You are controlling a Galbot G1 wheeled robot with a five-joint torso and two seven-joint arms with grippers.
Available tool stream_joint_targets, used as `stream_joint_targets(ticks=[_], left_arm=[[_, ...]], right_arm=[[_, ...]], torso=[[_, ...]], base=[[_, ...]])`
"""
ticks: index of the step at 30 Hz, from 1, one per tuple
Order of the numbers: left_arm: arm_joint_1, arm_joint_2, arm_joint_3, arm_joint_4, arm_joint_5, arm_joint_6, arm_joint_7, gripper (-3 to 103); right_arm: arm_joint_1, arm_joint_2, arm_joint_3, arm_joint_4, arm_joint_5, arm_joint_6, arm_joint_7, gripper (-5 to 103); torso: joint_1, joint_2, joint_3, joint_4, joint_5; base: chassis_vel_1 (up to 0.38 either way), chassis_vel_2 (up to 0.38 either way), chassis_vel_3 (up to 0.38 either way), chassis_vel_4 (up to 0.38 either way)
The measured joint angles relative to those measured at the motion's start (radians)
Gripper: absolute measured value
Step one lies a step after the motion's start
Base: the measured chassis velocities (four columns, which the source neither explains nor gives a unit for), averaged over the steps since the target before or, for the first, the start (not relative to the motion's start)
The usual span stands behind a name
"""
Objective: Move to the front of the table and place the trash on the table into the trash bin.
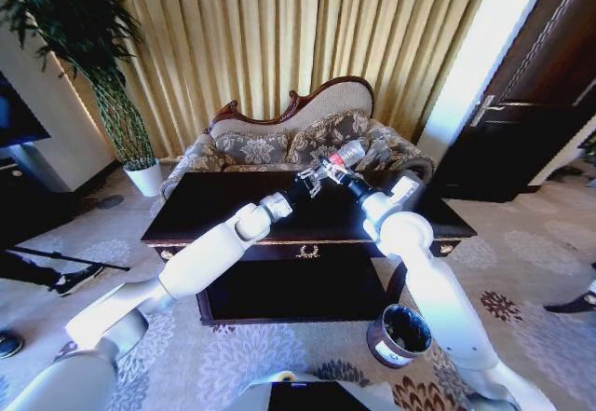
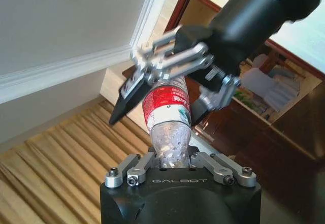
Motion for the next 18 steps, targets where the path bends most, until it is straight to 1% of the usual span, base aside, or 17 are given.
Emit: stream_joint_targets(ticks=[2, 7, 9, 10, 12, 13, 14, 15, 16, 17, 18], left_arm=[[0.002, 0.001, 0.001, -0.002, 0.0, 0.001, 0.0, 22], [0.014, 0.005, 0.003, -0.008, 0.002, 0.002, -0.001, 22], [0.015, 0.005, 0.003, -0.008, 0.002, 0.002, -0.001, 22], [0.017, 0.007, 0.004, -0.01, 0.002, 0.005, -0.001, 22], [0.019, 0.01, 0.004, -0.02, 0.004, 0.028, -0.001, 22], [0.019, 0.01, 0.004, -0.02, 0.004, 0.028, -0.001, 22], [0.02, 0.015, 0.004, -0.031, 0.003, 0.048, 0.0, 21], [0.02, 0.018, 0.004, -0.034, 0.002, 0.053, 0.0, 21], [0.02, 0.019, 0.004, -0.035, 0.002, 0.055, 0.0, 26], [0.02, 0.019, 0.004, -0.035, 0.002, 0.055, 0.0, 26], [0.021, 0.02, 0.003, -0.035, 0.002, 0.056, 0.0, 32]], right_arm=[[-0.001, -0.001, 0.002, -0.001, -0.001, 0.0, 0.0, 93], [-0.008, -0.005, 0.01, -0.001, -0.016, 0.0, 0.001, 65], [-0.009, -0.005, 0.011, -0.001, -0.017, 0.0, 0.001, 65], [-0.009, -0.006, 0.011, -0.001, -0.017, 0.0, 0.001, 60], [-0.01, -0.006, 0.011, -0.001, -0.017, 0.0, 0.001, 53], [-0.01, -0.006, 0.011, -0.001, -0.017, 0.0, 0.001, 53], [-0.01, -0.007, 0.011, 0.0, -0.017, 0.0, 0.001, 50], [-0.01, -0.007, 0.011, 0.001, -0.017, 0.0, 0.001, 46], [-0.009, -0.007, 0.011, 0.002, -0.018, 0.0, 0.001, 46], [-0.009, -0.007, 0.011, 0.002, -0.018, 0.0, 0.001, 46], [-0.009, -0.008, 0.011, 0.002, -0.019, 0.0, 0.001, 43]], torso=[[0.0, 0.0, 0.0, -0.0001, -0.0001], [0.0, 0.0, 0.0, 0.0, 0.0], [0.0, 0.0, 0.0, 0.0, 0.0], [0.0, 0.0, 0.0, 0.0, -0.0001], [0.0, 0.0, 0.0, 0.0, -0.0001], [0.0, 0.0, 0.0, 0.0, -0.0001], [0.0, 0.0, 0.0, -0.0001, 0.0], [0.0, 0.0, 0.0, 0.0, 0.0], [0.0, 0.0, 0.0, 0.0, 0.0], [0.0, 0.0, 0.0, 0.0, 0.0], [0.0, 0.0, 0.0, 0.0, 0.0]], base=[[0.0, 0.0, 0.0, 0.0], [0.0, 0.0, 0.0, 0.0], [0.0, 0.0, 0.0, 0.0], [0.0, 0.0, 0.0, 0.0], [0.0, 0.0, 0.0, 0.0], [0.0, 0.0, 0.0, 0.0], [0.0, 0.0, 0.0, 0.0], [0.0, 0.0, 0.0, 0.0], [0.0, 0.0, 0.0, 0.0], [0.0, 0.0, 0.0, 0.0], [0.0, 0.0, 0.0, 0.0]])
